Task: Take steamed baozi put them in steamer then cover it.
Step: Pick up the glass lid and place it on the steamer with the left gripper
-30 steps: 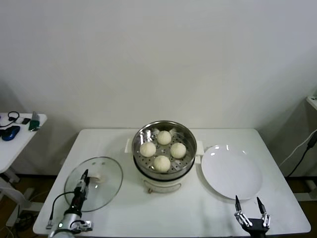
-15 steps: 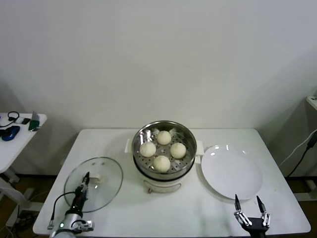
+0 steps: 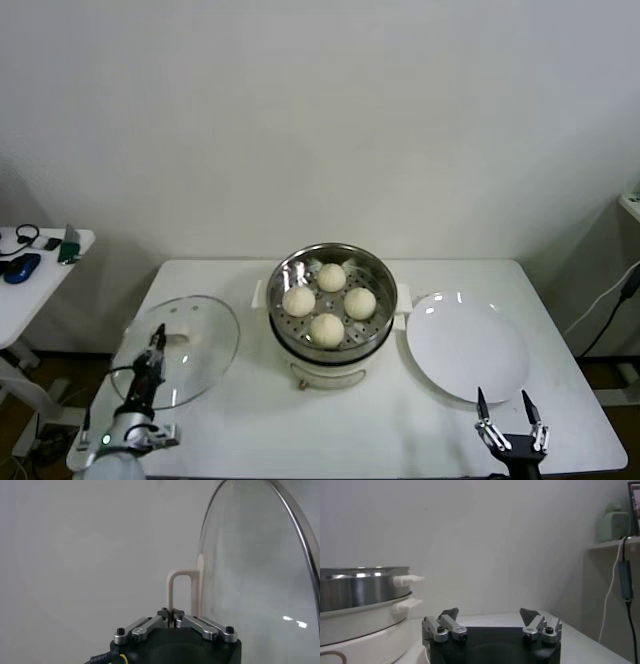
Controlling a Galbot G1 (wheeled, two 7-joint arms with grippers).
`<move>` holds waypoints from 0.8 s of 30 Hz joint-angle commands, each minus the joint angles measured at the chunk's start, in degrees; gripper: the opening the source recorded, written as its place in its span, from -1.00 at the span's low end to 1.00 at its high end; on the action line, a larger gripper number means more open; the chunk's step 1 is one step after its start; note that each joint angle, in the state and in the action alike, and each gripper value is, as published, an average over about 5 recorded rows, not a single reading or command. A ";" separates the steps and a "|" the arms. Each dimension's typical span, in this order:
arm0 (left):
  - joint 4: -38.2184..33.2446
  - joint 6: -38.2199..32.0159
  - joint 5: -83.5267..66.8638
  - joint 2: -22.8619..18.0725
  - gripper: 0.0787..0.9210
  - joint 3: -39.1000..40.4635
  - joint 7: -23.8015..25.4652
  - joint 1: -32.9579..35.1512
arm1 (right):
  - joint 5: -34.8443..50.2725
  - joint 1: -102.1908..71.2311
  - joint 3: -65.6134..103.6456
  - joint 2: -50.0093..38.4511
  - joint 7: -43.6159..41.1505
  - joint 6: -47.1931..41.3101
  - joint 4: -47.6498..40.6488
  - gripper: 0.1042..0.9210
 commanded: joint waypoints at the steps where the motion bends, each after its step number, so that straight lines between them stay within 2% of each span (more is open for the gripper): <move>1: -23.79 16.34 -9.79 7.52 -0.87 1.93 12.67 1.96 | -2.10 0.05 0.18 0.17 0.61 0.09 0.13 0.76; 6: -28.18 23.81 -7.61 9.85 -0.87 8.69 15.63 -1.48 | -2.62 0.12 0.14 0.29 1.03 0.20 0.27 0.76; 12: -28.13 28.99 0.56 7.63 -0.87 20.65 18.15 -7.10 | -2.93 0.30 0.26 0.18 1.10 0.06 0.98 0.76; 18: -26.28 31.13 10.19 -0.26 -0.87 31.36 22.59 -12.66 | -3.26 1.20 0.34 -0.06 1.14 0.27 0.48 0.76; 24: -20.57 32.61 18.43 -9.23 -0.87 39.70 25.38 -17.87 | -3.16 2.24 -0.22 -0.58 1.24 0.95 -1.10 0.76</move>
